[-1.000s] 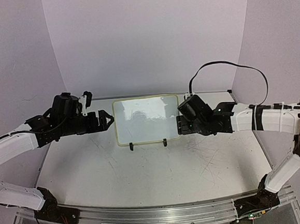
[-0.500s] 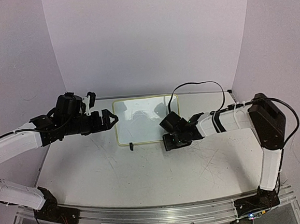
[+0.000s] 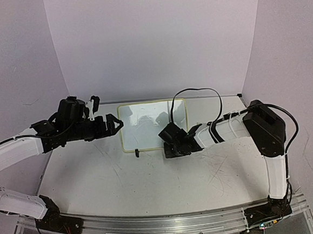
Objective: Write a sentence on the whiteboard
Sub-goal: Move the whiteboard to the center of the board.
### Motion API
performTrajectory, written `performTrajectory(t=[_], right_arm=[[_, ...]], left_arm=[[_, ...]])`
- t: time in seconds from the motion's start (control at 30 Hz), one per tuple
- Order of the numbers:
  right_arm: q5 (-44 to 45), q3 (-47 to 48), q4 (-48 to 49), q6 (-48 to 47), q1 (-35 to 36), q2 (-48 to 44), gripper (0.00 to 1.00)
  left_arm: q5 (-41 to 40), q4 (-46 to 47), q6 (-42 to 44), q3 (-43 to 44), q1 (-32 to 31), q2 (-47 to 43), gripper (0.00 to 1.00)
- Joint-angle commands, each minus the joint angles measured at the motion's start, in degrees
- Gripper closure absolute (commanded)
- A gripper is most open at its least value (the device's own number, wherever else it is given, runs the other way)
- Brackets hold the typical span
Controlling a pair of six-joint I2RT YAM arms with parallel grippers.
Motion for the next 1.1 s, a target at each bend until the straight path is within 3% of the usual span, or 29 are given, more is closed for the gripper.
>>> performTrajectory(t=[0.0,0.23,0.7,1.07], right_arm=[[3.8,1.3,4.4,1.5,0.4,1.7,0.79],[4.0,-0.7,5.1,-1.3,0.4,0.6,1.00],[3.5,-14.7,7.3,-6.3,-0.8,-10.0,1.00],[1.9,-19.4,7.4,-1.8,2.2,-14.2,1.00]], left_arm=[[-0.6,2.6,0.1,1.4,0.0,-2.2,0.00],[-1.6,2.2,-0.1,1.0,0.0,-3.6,0.01],[-2.4,2.2,-0.9,2.2,0.0,-3.7,0.01],[-2.4,2.2,-0.7,3.3,0.0,-2.5,0.01]])
